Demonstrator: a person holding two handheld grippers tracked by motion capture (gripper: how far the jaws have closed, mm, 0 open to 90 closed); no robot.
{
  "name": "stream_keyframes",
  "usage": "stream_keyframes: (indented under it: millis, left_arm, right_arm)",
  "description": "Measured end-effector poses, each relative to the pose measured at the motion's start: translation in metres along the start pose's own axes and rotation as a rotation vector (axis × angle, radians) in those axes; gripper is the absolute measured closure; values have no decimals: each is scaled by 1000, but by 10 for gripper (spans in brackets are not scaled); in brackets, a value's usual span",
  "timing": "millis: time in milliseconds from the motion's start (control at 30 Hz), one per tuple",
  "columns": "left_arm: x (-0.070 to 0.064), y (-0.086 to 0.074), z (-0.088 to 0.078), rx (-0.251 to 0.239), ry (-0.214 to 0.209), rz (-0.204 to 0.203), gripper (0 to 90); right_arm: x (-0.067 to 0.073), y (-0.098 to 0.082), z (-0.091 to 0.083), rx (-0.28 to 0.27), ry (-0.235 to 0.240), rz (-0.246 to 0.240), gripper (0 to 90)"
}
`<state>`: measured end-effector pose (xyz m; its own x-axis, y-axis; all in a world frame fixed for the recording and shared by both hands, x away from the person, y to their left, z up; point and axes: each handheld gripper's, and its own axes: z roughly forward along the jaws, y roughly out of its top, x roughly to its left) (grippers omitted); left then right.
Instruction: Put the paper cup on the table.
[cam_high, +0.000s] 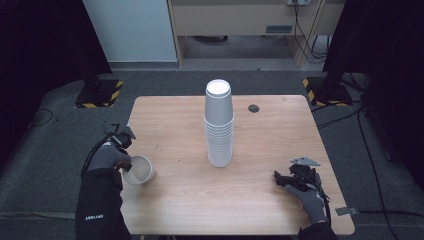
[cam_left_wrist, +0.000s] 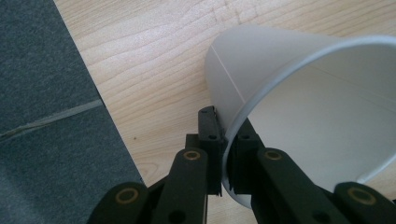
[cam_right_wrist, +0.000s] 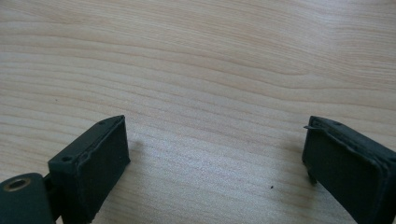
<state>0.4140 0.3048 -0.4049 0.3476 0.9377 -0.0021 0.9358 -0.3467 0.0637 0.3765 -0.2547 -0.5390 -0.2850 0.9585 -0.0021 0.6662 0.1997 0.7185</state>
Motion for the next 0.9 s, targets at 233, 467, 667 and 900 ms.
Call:
stream_keyframes:
  millis: [233,467,667,900]
  left_arm:
    - [0,2,2,-36,-5,-19,840]
    - [2,2,10,-111,-17,-26,764]
    - [3,0,11,-211,-14,-37,684]
    - [1,-9,-1,-406,9,-25,502]
  right_arm:
    - [0,0,0,0,0,0,75]
    - [0,0,0,0,0,0,75]
    - [0,0,0,0,0,0,75]
    - [0,0,0,0,0,0,74]
